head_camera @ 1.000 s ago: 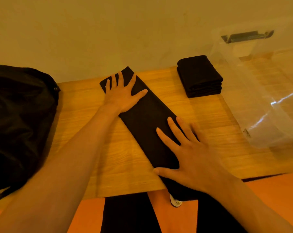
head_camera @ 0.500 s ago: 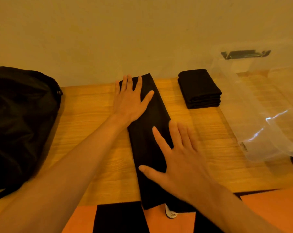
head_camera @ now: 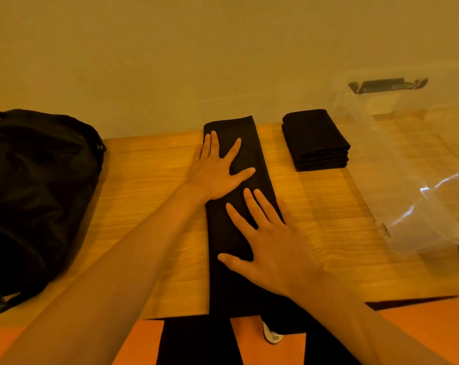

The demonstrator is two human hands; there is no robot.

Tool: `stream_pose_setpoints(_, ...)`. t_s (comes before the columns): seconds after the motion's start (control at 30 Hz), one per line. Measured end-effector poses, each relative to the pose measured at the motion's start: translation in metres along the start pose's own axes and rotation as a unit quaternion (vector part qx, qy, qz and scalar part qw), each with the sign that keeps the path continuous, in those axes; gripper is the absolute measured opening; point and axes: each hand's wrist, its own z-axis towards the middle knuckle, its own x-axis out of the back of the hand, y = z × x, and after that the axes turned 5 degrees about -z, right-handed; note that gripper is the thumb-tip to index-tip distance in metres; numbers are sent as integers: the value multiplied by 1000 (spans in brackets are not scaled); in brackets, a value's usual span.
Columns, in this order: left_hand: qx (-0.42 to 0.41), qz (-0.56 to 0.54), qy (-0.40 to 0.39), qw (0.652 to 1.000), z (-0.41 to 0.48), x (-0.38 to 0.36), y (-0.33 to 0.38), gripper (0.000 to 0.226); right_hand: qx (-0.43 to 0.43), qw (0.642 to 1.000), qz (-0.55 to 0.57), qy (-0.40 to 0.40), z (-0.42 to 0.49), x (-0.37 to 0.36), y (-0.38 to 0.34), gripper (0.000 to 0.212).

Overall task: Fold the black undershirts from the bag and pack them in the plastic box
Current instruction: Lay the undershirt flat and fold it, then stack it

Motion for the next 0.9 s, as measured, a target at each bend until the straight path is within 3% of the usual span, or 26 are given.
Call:
stream_pose_setpoints(0.43, 3, 20, 2, 1000, 2, 1, 4, 88, -19, 1000, 2, 15, 0, -7, -4, 88)
stream_pose_setpoints(0.5, 10, 33, 32, 999, -5, 6, 6, 90, -22, 1000, 3, 13, 0, -7, -3, 87)
stream_pose_setpoints(0.6, -21, 27, 63, 997, -34, 11, 8, 89, -25, 1000, -2, 6, 1, -6, -3, 85)
stream_pose_setpoints(0.77, 29, -39, -29, 998, -118, -5, 9, 91, -25, 999, 2, 29, 0, -6, -2, 80)
stream_pose_setpoints(0.9, -22, -54, -27, 998, -184, -14, 3, 89, -18, 999, 15, 41, -1, -7, 2, 79)
